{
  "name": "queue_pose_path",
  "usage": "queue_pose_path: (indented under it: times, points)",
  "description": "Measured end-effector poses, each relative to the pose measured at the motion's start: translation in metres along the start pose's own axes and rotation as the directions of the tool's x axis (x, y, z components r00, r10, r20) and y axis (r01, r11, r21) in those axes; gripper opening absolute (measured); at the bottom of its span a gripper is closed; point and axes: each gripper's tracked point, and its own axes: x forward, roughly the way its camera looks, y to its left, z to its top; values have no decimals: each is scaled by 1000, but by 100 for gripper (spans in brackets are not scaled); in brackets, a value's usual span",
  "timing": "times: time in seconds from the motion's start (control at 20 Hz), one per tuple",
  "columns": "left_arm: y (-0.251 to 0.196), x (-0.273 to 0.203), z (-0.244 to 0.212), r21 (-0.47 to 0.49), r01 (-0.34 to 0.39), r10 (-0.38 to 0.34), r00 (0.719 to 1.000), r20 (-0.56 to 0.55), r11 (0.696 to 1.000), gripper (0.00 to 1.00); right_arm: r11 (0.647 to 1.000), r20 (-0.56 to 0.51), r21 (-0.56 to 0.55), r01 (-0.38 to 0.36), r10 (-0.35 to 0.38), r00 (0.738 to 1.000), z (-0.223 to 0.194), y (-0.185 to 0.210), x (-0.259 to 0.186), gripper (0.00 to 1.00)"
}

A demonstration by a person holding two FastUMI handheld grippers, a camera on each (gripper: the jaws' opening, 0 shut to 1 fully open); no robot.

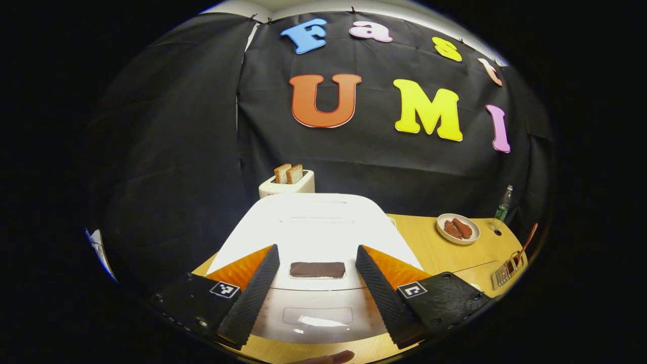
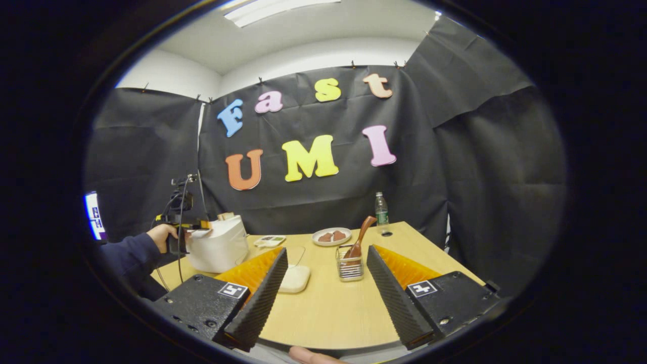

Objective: Close the left gripper, press the button to open the rice cooker; take a wooden spoon from the chopstick holder with the right hand, scoop a spoonful of rice and pour it into the rice cooker, then put the wooden spoon back into the chopstick holder.

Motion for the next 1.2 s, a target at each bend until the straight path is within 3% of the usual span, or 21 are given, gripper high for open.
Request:
queue_pose_path:
  times: [0.1, 0.15, 0.2, 0.3, 0.4, 0.6, 0.65, 0.75, 0.8, 0.85, 0.95, 1.0, 1.2]
  points:
    - [-7, -10, 12, -20, 42, -41, 999, 30, 999, 95, 1000, 7, 13, 9, -9, 1000, 2, -3, -1, 99]
    - [-6, -17, 20, -23, 43, -42, 998, 46, 999, 94, 1000, 14, 18, 11, -12, 1000, 4, -4, -1, 94]
    - [-4, -23, 27, -23, 43, -42, 997, 57, 999, 94, 1000, 18, 20, 17, -17, 1000, 5, -5, -2, 99]
    - [-8, -40, 42, -31, 59, -57, 996, 74, 998, 94, 999, 18, 19, 30, -31, 999, 5, -8, -2, 94]
    - [-6, -63, 59, -13, 39, -38, 994, 101, 999, 94, 999, 23, 21, 35, -35, 999, 11, -7, -4, 99]
    - [-18, -117, 93, 59, 53, -64, 980, 189, 997, 94, 998, 55, 36, 60, -62, 997, 31, -12, -8, 99]
    - [-21, -132, 97, 52, 59, -68, 976, 207, 997, 94, 996, 57, 43, 74, -76, 995, 34, -15, -8, 94]
    - [-36, -164, 99, 48, 87, -95, 970, 223, 995, 94, 995, 63, 60, 75, -79, 995, 44, -12, -9, 99]
    - [-40, -181, 100, 64, 90, -103, 966, 239, 994, 94, 995, 66, 66, 73, -77, 995, 49, -12, -9, 94]
    - [-45, -197, 101, 86, 90, -110, 960, 258, 992, 94, 995, 74, 67, 75, -80, 994, 55, -12, -8, 99]
    - [-59, -228, 90, 104, 107, -131, 959, 253, 989, 94, 994, 82, 60, 91, -95, 992, 63, -15, -7, 99]
    - [-64, -241, 85, 105, 115, -138, 958, 252, 988, 94, 994, 82, 56, 96, -101, 992, 65, -15, -6, 94]
    - [-84, -291, 83, 102, 163, -187, 935, 301, 981, 94, 995, 82, 40, 94, -97, 992, 76, -9, -8, 99]
